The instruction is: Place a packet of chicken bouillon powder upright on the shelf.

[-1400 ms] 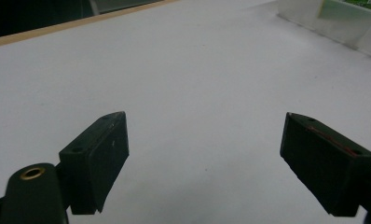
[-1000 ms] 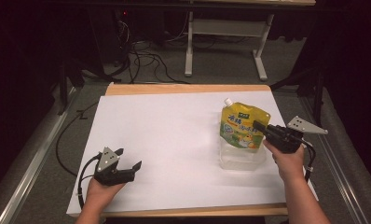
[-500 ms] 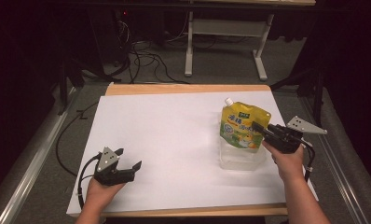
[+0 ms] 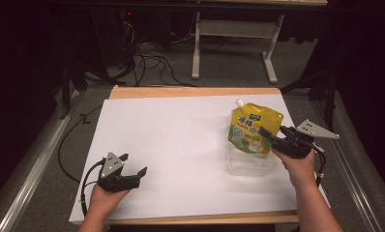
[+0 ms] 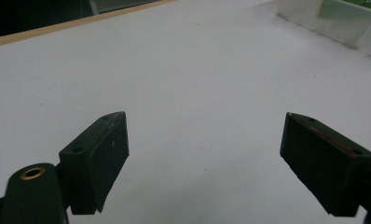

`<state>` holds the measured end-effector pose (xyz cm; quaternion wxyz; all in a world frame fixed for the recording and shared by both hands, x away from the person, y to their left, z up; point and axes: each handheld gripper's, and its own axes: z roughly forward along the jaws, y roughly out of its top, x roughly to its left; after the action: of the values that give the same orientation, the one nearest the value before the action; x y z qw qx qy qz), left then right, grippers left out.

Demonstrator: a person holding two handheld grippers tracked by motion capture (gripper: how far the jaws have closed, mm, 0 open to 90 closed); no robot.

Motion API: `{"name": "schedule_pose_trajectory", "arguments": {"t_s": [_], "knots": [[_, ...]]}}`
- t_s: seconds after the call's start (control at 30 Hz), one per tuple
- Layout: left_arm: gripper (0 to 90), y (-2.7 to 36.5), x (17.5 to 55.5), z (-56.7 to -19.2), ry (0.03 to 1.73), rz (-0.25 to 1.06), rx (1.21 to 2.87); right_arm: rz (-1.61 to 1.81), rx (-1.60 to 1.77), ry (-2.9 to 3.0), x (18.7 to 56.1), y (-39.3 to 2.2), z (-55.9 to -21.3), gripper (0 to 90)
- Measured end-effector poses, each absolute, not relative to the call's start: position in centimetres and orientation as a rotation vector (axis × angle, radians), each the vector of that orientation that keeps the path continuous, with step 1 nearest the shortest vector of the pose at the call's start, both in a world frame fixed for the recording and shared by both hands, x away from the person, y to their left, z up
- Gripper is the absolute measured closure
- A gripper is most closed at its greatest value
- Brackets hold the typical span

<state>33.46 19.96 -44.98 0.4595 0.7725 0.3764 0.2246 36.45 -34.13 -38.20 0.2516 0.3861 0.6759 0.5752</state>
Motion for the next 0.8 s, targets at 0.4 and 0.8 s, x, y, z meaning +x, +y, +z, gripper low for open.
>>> {"name": "schedule_pose_trajectory", "arguments": {"t_s": [0.4,0.8], "knots": [[15.7,20.0,33.4,-44.9,0.921,0.549,1.897,1.457,1.099,1.787,34.2,-34.5,-37.7,24.8],[15.8,19.1,33.1,-44.4,0.890,0.524,1.879,1.498,1.054,1.809,29.2,-33.9,-37.2,22.6]]}}
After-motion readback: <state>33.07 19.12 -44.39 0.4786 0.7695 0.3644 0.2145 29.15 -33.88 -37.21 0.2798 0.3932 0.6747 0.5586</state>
